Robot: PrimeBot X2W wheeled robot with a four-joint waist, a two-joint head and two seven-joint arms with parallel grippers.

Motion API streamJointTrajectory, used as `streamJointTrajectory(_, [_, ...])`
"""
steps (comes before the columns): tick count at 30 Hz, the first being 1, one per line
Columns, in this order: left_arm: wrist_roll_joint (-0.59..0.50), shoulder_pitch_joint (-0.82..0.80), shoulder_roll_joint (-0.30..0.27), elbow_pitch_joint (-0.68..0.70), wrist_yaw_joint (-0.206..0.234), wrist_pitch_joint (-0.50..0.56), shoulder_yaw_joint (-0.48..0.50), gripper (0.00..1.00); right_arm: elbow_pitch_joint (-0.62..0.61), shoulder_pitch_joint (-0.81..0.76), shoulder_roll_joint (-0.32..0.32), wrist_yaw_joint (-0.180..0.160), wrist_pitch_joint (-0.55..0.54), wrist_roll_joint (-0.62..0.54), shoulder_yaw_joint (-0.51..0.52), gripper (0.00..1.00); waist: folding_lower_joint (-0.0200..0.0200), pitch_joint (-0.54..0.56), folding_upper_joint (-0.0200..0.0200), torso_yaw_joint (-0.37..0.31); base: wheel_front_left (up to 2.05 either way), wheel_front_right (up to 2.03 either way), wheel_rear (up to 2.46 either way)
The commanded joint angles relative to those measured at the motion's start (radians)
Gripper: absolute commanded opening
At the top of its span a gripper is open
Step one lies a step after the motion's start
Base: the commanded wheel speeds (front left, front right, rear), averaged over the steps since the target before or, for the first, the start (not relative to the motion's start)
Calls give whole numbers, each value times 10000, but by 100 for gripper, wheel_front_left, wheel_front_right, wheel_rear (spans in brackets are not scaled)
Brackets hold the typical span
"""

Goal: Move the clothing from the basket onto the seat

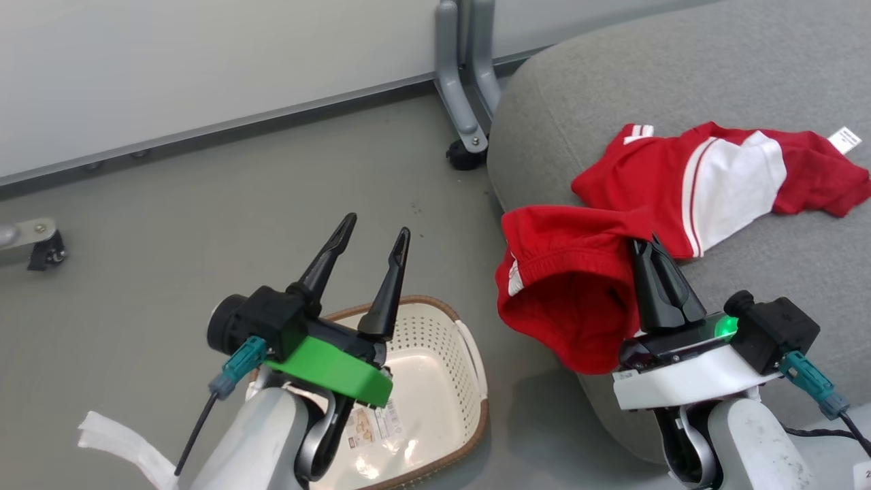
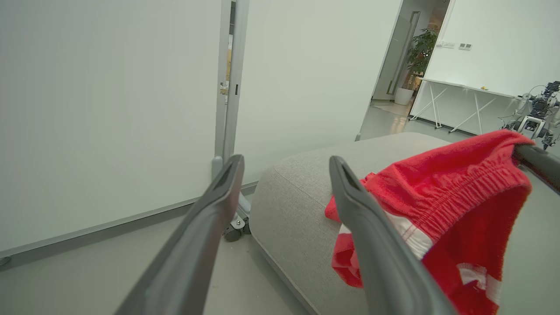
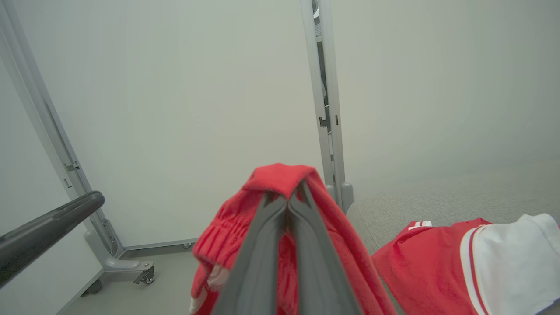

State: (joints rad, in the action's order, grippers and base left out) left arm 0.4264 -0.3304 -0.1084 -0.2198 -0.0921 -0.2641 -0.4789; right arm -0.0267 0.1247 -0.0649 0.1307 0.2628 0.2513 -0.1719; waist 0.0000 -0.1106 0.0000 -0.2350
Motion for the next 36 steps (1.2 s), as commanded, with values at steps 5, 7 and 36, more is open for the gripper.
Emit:
streamJointTrajectory(5, [-1219,595,-272,855,35,-4,748,100,-523,-318,-182,0,30,87,196,0,0,-918,0,-1593,0,0,0])
streamJointTrajectory(7, [-1570,742,-331,1016,-36,-5,921,100,-676,-430,-208,0,30,130,296,0,0,-1035,0,-1848,0,0,0])
streamJointTrajectory(36, [-3086,-611,-355,1420,-398,-4,150,100,758,5248,-3135,-5,30,127,3990,0,0,-3765,0,139,0,0,0])
